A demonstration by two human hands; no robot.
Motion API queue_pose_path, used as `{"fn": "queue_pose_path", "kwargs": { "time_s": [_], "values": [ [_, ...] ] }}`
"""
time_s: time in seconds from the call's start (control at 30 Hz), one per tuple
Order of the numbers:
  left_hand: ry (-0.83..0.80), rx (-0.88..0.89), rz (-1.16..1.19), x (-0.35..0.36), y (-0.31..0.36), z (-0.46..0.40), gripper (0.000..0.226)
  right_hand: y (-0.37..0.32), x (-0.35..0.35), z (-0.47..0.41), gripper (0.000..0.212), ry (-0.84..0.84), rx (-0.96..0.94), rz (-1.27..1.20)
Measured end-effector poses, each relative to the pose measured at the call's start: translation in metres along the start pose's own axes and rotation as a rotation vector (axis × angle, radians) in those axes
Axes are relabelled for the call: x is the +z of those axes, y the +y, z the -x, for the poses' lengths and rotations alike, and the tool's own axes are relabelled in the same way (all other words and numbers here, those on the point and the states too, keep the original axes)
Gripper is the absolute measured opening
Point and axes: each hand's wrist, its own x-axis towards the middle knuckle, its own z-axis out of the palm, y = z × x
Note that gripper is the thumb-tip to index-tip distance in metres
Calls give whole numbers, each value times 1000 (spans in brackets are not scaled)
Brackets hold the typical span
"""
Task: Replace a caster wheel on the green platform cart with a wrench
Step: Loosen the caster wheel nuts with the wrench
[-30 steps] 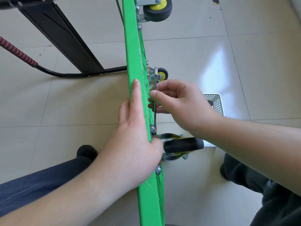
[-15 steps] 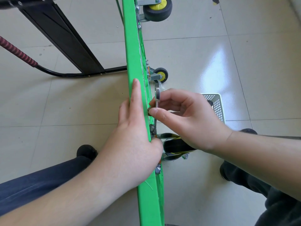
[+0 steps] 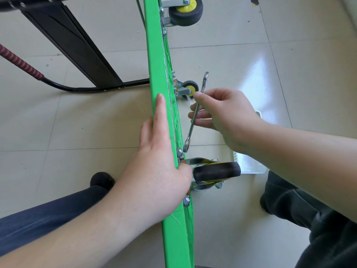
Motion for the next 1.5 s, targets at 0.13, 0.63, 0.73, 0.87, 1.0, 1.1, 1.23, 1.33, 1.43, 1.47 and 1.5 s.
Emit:
{"fn": "queue_pose_path", "kwargs": {
  "time_s": [0.13, 0.63, 0.73, 0.87, 1.0, 1.1, 1.23, 1.33, 1.43, 1.47, 1.5],
  "values": [
    [-10, 2, -11, 0, 1, 1, 121, 8, 3, -7, 20, -7, 99, -21],
    [-23, 20, -13, -1, 0, 1, 119, 24, 19, -22, 21, -64, 248, 15],
    [-23, 19, -4, -1, 0, 1, 120, 22, 21, -21, 21, -72, 228, 9],
    [-19, 23, 7, -1, -2, 1, 119, 15, 21, -13, 16, -107, 136, 15],
    [-9, 20, 11, -1, -2, 1, 119, 9, 18, -1, 12, -135, 49, 29],
    [-2, 23, 8, 0, -1, 1, 119, 5, 16, 9, 9, -168, -20, 53],
    [2, 12, 13, 0, -1, 1, 120, 2, 11, 25, 6, -212, -139, 112],
    [0, 5, 16, 0, -2, 1, 121, 7, 8, 36, 18, -231, -232, 153],
    [-2, 0, 28, 1, -1, 0, 121, 11, 4, 47, 22, -226, -289, 154],
    [-1, 2, 32, 1, -2, -1, 121, 13, 2, 50, 20, -233, -310, 159],
    [0, 5, 36, 1, -2, -1, 121, 14, 1, 53, 18, -246, -333, 169]
  ]
}}
